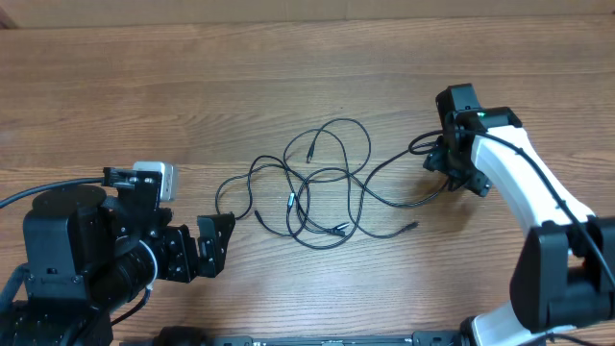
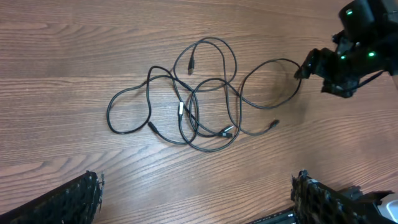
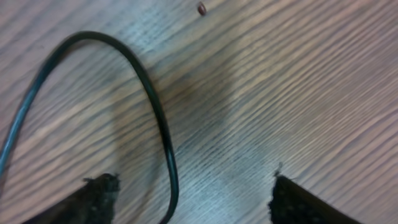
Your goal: Untangle cables
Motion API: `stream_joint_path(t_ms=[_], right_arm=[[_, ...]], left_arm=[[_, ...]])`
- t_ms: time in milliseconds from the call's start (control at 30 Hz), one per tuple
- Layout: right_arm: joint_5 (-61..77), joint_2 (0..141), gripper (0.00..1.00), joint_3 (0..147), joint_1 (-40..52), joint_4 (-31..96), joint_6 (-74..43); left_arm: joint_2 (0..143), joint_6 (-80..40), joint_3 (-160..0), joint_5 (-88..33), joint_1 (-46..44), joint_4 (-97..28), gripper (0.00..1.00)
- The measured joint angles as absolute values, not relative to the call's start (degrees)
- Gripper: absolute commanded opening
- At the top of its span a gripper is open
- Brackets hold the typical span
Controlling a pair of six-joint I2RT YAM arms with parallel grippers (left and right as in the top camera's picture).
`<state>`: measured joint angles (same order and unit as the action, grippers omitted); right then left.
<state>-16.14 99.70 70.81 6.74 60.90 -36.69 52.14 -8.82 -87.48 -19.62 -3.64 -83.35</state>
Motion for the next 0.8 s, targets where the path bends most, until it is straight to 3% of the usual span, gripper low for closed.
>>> stream_joint_path(t_ms=[267,800], right_arm=[[-12.19,102.94,0.54,70.81,6.09,59.07,-35.46],[-15.29,102.94,0.54,66.32,6.09,55.48,-33.76]], left_arm=[[52.14,-8.82,-87.48,-19.42,-3.66,-83.35,1.0],[52.14,-8.82,-87.48,-19.42,-3.64,-83.2,1.0]])
